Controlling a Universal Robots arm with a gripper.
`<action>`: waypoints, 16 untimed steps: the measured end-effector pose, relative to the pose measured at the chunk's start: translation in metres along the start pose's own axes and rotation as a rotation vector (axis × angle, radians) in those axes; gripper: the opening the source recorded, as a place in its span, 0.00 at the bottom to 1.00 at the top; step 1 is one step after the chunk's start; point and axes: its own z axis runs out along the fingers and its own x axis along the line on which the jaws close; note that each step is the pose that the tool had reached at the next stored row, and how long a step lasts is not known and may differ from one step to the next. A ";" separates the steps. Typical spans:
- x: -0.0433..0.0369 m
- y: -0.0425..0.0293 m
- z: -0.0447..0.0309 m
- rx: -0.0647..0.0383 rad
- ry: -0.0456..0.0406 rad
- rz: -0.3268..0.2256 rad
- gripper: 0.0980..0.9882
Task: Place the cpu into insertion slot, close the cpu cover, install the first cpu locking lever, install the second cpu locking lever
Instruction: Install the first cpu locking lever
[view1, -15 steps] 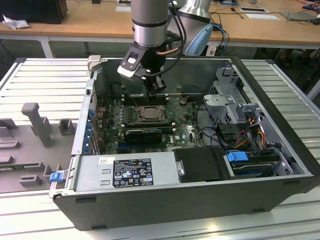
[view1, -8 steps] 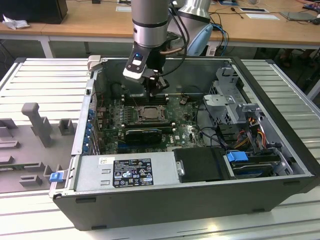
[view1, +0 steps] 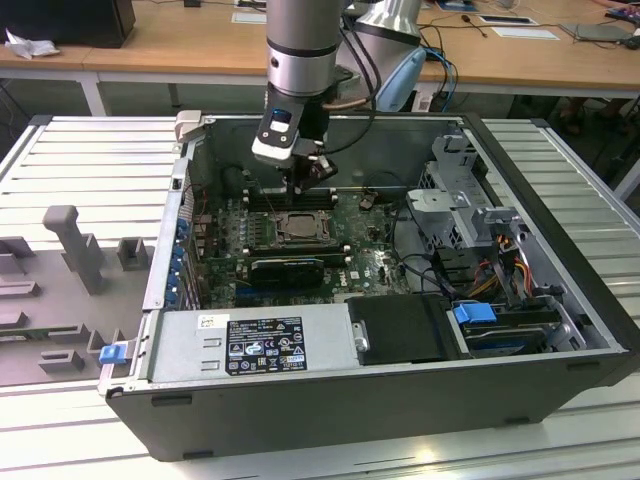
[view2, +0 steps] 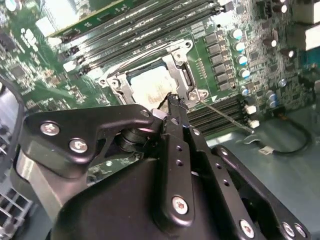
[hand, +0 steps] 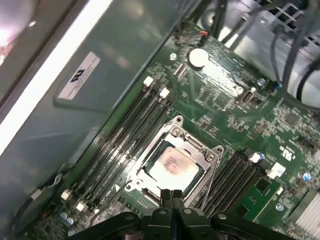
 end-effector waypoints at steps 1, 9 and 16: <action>0.0000 0.0000 0.0000 0.000 0.0001 -0.027 0.01; 0.0000 0.0000 0.0000 0.003 0.0007 -0.253 0.01; 0.0000 0.0000 0.0001 0.004 0.0010 -0.410 0.01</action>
